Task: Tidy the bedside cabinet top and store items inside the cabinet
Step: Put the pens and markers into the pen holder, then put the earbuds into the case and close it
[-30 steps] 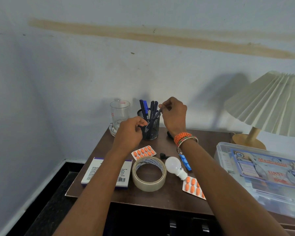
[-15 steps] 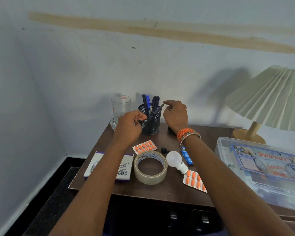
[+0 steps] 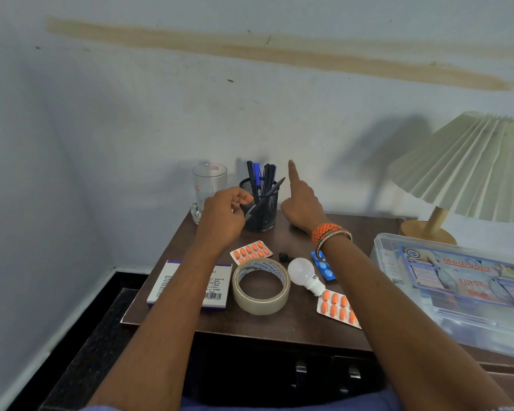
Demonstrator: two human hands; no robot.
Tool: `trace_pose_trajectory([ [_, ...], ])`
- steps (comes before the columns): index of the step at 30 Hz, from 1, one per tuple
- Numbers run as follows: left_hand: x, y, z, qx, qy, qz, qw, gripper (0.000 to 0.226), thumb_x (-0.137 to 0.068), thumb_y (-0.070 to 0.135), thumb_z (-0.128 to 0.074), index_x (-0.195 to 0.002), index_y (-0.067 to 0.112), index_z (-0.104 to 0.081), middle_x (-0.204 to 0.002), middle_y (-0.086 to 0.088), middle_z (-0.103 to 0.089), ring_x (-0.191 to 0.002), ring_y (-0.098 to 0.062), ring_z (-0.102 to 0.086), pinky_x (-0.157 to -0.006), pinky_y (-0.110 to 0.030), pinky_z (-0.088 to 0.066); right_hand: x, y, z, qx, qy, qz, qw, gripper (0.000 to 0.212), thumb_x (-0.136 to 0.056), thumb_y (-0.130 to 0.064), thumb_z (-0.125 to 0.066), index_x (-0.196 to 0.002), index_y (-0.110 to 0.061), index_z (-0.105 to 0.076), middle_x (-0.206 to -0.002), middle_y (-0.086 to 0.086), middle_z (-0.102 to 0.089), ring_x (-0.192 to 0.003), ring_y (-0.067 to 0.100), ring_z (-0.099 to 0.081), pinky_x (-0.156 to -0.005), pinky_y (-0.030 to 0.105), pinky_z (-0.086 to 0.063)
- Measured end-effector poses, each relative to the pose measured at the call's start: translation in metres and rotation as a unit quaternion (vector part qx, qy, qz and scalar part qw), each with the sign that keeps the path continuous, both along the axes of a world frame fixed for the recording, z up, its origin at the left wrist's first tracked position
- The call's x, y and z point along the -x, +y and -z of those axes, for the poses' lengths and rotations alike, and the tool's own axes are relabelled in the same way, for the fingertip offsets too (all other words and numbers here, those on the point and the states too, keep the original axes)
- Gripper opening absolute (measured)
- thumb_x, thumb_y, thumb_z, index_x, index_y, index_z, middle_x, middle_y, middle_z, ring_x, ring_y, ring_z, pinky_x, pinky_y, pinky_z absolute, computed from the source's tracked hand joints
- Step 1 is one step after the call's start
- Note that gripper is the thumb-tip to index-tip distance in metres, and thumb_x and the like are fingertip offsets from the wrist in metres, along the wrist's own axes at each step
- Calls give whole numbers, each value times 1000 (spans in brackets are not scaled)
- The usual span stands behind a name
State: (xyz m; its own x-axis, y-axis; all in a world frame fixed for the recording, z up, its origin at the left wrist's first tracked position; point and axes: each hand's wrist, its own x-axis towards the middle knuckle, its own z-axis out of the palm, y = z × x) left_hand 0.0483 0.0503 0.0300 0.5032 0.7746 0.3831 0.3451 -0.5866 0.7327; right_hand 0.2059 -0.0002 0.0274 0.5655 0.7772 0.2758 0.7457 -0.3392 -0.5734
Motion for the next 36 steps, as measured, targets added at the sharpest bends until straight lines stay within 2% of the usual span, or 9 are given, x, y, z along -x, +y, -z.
trace_pose_trajectory([
  [2,0,-1,-1,0,-3,0,1000,29,-90,-4,-46,-107,11,-64,-114,-7,-66,-104,-17,-60,-86,-21,-42,1,-3,-5,-31,10,19,999,84,-86,-4,-52,-152,-24,-5,-129,18,-51,-110,32,-55,-89,42,-48],
  [6,-2,-9,-6,-5,-2,8,1000,30,-90,-3,-47,-110,13,-63,-115,-6,-64,-101,-14,-58,-84,-20,-42,7,-15,-19,-115,17,36,993,67,-82,-4,-50,-144,-21,-30,-128,10,-55,-108,28,-57,-90,43,-49],
  [10,-4,-19,-12,-35,-10,22,999,29,-91,0,-49,-112,16,-63,-117,-4,-65,-104,-16,-60,-85,-19,-42,11,-34,-43,-182,3,51,982,36,-83,-4,-49,-112,-19,-63,-106,4,-66,-89,19,-61,-74,28,-48],
  [12,-5,-24,-14,-46,0,36,998,30,-91,1,-50,-114,17,-62,-117,-3,-65,-102,-14,-59,-88,-19,-41,13,-46,-54,-205,-12,56,977,30,-82,-4,-48,-96,-19,-69,-92,2,-69,-78,17,-60,-68,27,-48],
  [16,-4,-36,-14,-85,50,100,990,32,-91,2,-50,-117,16,-60,-114,-3,-66,-99,-12,-59,-88,-18,-42,15,-68,-61,-149,-29,63,986,28,-81,-8,-48,-94,-20,-71,-89,0,-62,-78,17,-56,-67,22,-39],
  [20,-2,-42,-7,-77,126,159,976,31,-89,5,-53,-114,20,-61,-107,-3,-66,-93,-12,-60,-85,-26,-49,11,-82,-47,-42,-17,74,996,26,-79,-13,-51,-94,-22,-69,-104,9,-64,-92,28,-61,-79,30,-49],
  [27,-5,-49,-2,-39,272,193,942,42,-85,22,-65,-125,16,-52,-125,-8,-59,-103,-16,-54,-84,-25,-39,2,-103,-8,141,6,56,988,29,-88,-19,-52,-113,-11,-64,-121,14,-60,-109,31,-57,-97,44,-48],
  [32,-12,-53,6,-42,382,203,901,66,-77,36,-71,-134,19,-41,-137,-9,-46,-124,-27,-44,-103,-38,-39,6,-103,0,154,13,30,988,27,-88,-16,-51,-108,-12,-69,-118,14,-64,-107,31,-59,-97,43,-48],
  [36,-14,-50,10,-39,364,190,911,62,-80,34,-68,-134,19,-41,-139,-11,-45,-126,-29,-42,-105,-39,-37,2,-100,5,110,13,62,992,27,-86,-13,-53,-109,-11,-67,-118,14,-62,-107,32,-59,-95,41,-49],
])
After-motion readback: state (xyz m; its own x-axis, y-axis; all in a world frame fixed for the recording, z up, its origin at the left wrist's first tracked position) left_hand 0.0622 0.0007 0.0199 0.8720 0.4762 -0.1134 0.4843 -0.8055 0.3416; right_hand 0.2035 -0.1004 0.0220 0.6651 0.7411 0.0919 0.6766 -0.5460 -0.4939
